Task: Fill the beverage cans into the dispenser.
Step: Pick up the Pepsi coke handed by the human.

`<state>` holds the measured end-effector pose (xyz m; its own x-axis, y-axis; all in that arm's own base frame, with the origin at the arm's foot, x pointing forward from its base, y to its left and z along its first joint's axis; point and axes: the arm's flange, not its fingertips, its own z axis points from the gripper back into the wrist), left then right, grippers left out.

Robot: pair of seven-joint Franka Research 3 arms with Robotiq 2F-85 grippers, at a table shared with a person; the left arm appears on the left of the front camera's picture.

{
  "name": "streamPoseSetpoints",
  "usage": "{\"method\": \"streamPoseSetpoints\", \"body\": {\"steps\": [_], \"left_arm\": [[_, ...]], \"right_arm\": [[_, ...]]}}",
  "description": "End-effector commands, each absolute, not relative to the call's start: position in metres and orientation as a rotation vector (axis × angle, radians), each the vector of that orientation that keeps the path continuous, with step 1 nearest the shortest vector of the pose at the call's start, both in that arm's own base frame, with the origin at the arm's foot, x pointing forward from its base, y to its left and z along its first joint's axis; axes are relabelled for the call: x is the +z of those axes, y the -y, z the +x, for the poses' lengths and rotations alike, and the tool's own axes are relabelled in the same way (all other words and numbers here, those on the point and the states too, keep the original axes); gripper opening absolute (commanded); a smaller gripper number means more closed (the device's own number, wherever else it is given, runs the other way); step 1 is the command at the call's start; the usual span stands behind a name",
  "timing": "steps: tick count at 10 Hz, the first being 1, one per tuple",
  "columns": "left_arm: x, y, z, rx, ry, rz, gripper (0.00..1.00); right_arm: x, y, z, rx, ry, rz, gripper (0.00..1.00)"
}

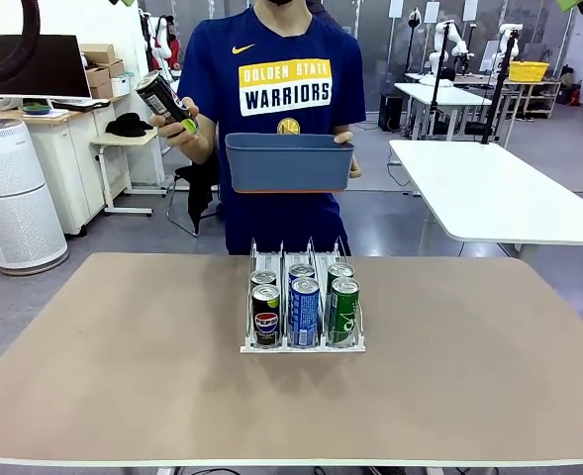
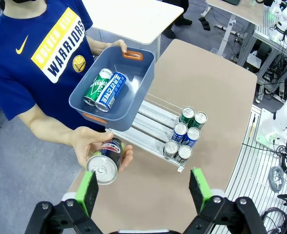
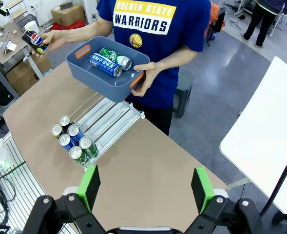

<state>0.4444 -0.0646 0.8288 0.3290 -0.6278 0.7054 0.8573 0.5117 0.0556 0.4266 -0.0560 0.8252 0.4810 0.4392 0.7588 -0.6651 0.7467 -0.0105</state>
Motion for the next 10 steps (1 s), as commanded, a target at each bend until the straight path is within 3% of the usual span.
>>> {"method": "streamPoseSetpoints", "body": {"steps": [1,9,10], "left_arm": [[0.8279,0.0636,0.4438,-0.993,0.746,-0.356,1.0],[0.8288,0.0646,0.4444,-0.999,0.741,-0.357,1.0],[0.8303,0.0624,0.4416,-0.994,0.7,-0.285,1.0]], "right_arm": [[0.8251,0.0547,0.4255,0.689,0.826,0.306,1.0],[0.8251,0.0547,0.4255,0.689,0.826,0.306,1.0],[0.8251,0.0547,0.4255,0.689,0.826,0.306,1.0]]}}
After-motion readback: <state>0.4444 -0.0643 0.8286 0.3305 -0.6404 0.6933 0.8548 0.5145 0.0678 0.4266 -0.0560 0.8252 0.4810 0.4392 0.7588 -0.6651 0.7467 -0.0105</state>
